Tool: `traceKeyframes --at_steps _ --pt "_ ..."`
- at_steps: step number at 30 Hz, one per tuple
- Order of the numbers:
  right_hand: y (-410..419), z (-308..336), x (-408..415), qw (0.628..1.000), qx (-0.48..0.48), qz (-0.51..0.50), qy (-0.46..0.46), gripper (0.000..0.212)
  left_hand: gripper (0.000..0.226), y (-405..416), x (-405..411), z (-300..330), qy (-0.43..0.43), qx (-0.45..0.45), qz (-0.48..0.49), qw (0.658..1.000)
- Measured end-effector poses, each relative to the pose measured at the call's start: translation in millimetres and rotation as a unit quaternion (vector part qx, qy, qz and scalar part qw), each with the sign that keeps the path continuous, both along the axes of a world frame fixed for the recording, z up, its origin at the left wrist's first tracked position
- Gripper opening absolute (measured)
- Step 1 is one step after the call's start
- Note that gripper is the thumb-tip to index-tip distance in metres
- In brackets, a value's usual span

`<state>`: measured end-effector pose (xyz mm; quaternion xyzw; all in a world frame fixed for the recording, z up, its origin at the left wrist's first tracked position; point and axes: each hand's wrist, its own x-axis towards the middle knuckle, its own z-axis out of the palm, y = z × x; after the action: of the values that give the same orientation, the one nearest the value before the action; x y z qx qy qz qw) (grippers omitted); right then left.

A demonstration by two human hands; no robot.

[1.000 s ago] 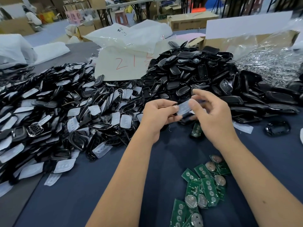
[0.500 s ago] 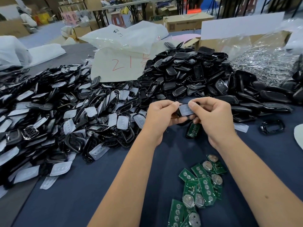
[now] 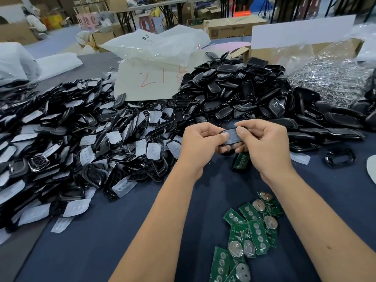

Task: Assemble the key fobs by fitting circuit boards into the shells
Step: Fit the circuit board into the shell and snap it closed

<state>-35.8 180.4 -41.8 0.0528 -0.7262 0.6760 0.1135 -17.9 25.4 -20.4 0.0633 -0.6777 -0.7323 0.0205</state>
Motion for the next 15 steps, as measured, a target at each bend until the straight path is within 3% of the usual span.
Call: traceKeyframes --at_steps 15 --pt "-8 13 10 0.988 -0.136 0.046 -0.06 0.019 0.015 2 2 4 0.0 0.026 -0.008 1.0"
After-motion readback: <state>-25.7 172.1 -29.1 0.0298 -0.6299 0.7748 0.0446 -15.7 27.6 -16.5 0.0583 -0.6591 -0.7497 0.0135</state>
